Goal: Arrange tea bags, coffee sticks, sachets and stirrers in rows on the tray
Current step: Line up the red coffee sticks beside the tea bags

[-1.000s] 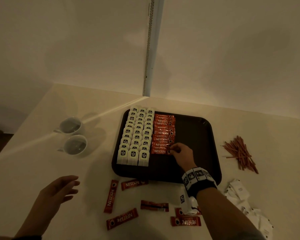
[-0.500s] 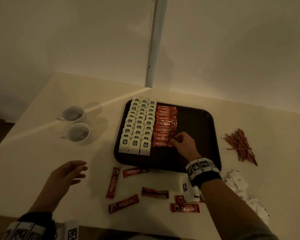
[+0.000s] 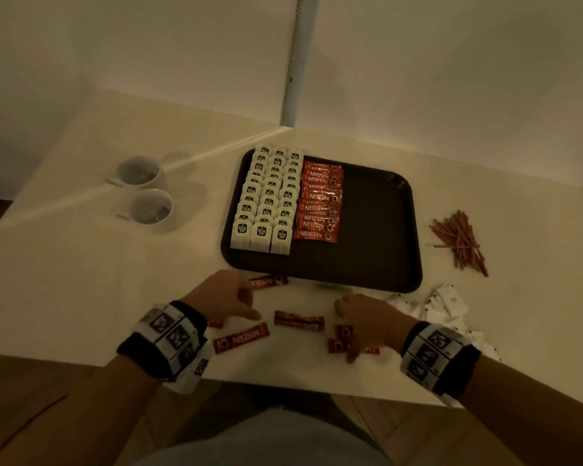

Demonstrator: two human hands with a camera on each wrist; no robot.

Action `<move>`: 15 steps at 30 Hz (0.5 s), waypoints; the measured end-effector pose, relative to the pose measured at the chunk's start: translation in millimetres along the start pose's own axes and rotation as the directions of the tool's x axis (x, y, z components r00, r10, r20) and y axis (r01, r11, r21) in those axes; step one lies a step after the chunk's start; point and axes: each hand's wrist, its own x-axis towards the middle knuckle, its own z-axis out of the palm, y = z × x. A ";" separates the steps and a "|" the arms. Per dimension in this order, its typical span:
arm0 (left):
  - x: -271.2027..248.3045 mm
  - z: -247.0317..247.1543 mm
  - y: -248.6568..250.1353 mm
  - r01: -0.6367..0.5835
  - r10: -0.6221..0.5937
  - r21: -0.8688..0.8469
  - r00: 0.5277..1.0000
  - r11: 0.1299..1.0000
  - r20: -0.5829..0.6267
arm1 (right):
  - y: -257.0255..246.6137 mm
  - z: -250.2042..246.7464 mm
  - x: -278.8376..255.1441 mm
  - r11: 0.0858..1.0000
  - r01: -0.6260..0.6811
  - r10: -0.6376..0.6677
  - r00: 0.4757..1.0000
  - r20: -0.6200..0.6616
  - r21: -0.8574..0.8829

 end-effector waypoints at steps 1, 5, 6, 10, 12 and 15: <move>0.9 5.1 2.4 0.010 -0.014 0.088 0.999 0.996 0.051 | -0.2 7.5 -1.8 1.000 -0.003 0.003 1.000 -0.024 -0.008; 0.3 28.3 7.8 -0.030 -0.011 0.358 0.994 0.933 0.113 | -0.5 17.5 -4.7 0.994 0.018 -0.008 0.996 -0.089 0.112; 0.8 33.1 8.5 -0.046 0.004 0.379 0.994 0.924 0.111 | -0.7 17.6 -4.9 0.991 0.020 -0.009 0.997 -0.081 0.129; 2.8 42.2 6.7 -0.054 0.022 0.365 0.996 0.929 0.091 | 0.5 13.6 -3.1 0.994 0.063 -0.057 0.996 -0.071 0.090; 3.5 41.8 4.9 -0.048 0.012 0.327 0.994 0.944 0.111 | 2.7 9.7 -1.7 0.996 0.073 -0.070 0.995 -0.066 0.050; 1.8 31.1 5.0 -0.072 0.047 0.217 0.992 0.974 0.119 | 1.5 -2.0 2.1 0.993 0.043 -0.029 0.992 -0.127 0.112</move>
